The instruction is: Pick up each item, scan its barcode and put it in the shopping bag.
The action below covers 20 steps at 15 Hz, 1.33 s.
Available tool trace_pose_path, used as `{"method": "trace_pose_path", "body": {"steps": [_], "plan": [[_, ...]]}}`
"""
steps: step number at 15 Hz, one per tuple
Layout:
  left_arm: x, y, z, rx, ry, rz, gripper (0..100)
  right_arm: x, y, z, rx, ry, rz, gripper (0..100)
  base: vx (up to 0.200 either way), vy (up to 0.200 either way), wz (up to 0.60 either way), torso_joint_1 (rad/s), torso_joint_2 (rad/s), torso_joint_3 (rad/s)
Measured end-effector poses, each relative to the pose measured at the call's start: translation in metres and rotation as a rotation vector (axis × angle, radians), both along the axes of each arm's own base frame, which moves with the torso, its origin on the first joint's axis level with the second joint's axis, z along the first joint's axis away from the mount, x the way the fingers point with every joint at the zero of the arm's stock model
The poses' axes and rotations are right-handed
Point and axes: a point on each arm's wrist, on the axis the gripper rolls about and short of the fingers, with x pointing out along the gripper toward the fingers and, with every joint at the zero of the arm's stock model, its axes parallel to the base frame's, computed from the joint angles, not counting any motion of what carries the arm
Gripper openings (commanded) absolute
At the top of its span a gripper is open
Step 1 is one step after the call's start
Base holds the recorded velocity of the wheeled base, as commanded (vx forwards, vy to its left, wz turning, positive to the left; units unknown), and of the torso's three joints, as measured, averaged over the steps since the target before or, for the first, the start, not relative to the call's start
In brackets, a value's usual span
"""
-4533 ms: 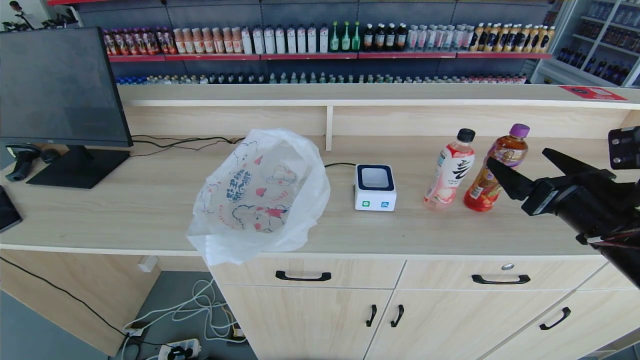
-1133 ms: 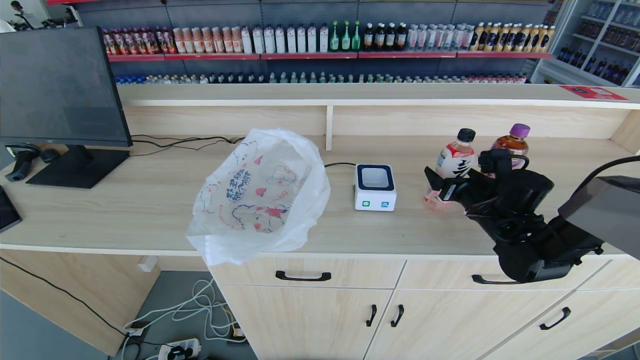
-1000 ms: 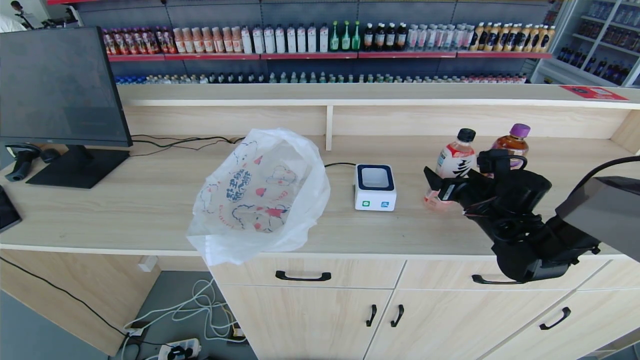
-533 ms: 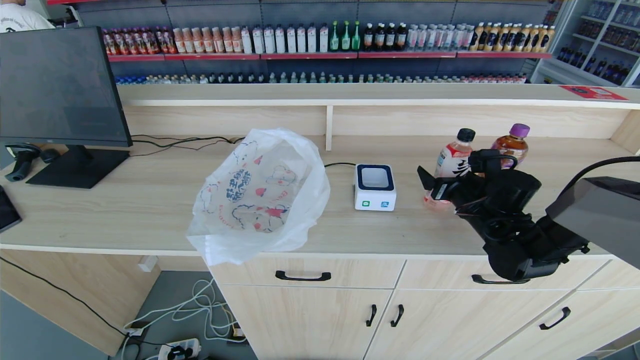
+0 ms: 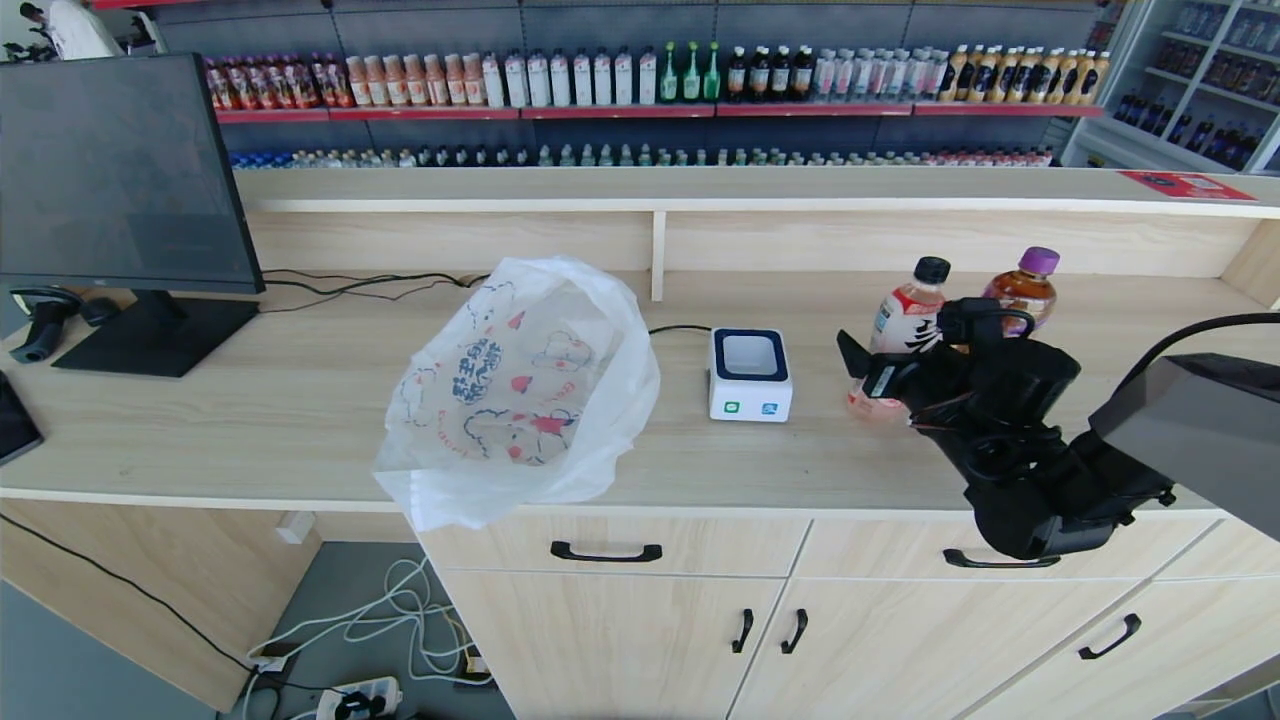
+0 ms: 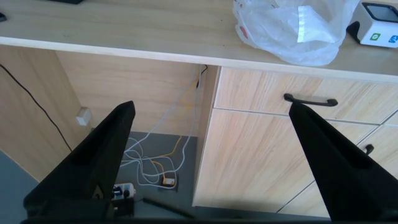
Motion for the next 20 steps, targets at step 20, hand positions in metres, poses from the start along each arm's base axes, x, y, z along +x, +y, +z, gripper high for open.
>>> {"method": "trace_pose_path", "body": {"steps": [20], "plan": [[0.0, 0.0, 0.0, 0.0, 0.0, -0.001, 100, -0.054, -0.004, 0.044, -0.006, -0.028, 0.013, 0, 0.0, 0.0, 0.0, 0.0, 0.0, 0.0]]}}
